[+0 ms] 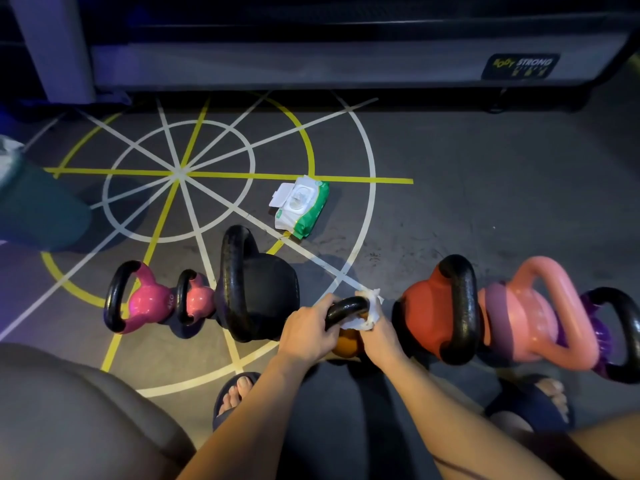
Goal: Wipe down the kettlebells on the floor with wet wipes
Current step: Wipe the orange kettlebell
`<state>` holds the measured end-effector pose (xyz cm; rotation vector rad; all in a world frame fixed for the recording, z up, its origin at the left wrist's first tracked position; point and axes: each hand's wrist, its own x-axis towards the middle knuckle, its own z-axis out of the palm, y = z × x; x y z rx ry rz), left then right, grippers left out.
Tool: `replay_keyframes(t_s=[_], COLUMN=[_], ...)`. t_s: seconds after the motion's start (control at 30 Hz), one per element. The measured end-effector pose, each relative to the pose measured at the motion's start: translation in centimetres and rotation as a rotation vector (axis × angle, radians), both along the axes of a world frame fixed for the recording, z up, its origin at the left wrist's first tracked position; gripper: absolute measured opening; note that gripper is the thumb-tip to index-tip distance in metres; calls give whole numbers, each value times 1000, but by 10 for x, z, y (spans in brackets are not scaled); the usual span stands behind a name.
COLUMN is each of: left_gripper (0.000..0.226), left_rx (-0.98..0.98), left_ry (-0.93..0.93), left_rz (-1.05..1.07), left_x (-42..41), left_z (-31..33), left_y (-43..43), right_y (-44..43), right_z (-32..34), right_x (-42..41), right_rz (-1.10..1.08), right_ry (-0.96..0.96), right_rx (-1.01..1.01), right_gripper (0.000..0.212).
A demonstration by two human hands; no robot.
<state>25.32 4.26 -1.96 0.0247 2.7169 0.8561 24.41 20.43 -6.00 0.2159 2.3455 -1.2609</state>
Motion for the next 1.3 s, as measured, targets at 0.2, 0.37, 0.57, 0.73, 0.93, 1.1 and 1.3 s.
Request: replay_keyframes(t_s=[0.2, 0.37, 0.57, 0.73, 0.93, 1.1, 1.3], left_gripper=[33, 49, 45, 34, 13, 21, 20], left_rx=[-62, -155, -278, -365, -84, -81, -107], left_ry=[29, 11, -5, -111, -165, -118, -84], left_rz=[-33, -77, -56, 58, 254, 222, 270], left_x=[-7, -12, -9, 12, 20, 11, 14], left_z=[2, 11, 20, 15, 18, 25, 18], left_y=[6, 14, 36, 29, 23, 28, 22], right_y=[2, 11, 36, 42, 34, 42, 37], right_z=[25, 28, 20, 22, 40, 41, 32], right_x=[-31, -29, -2, -4, -8, -2, -16], right_rz=[123, 134, -146, -241, 212, 150, 336], right_ry=[48, 35, 61, 116, 382, 374, 382], right_rx=[117, 89, -34, 76, 244, 149, 224], right_gripper=[5, 21, 22, 21, 33, 48, 32])
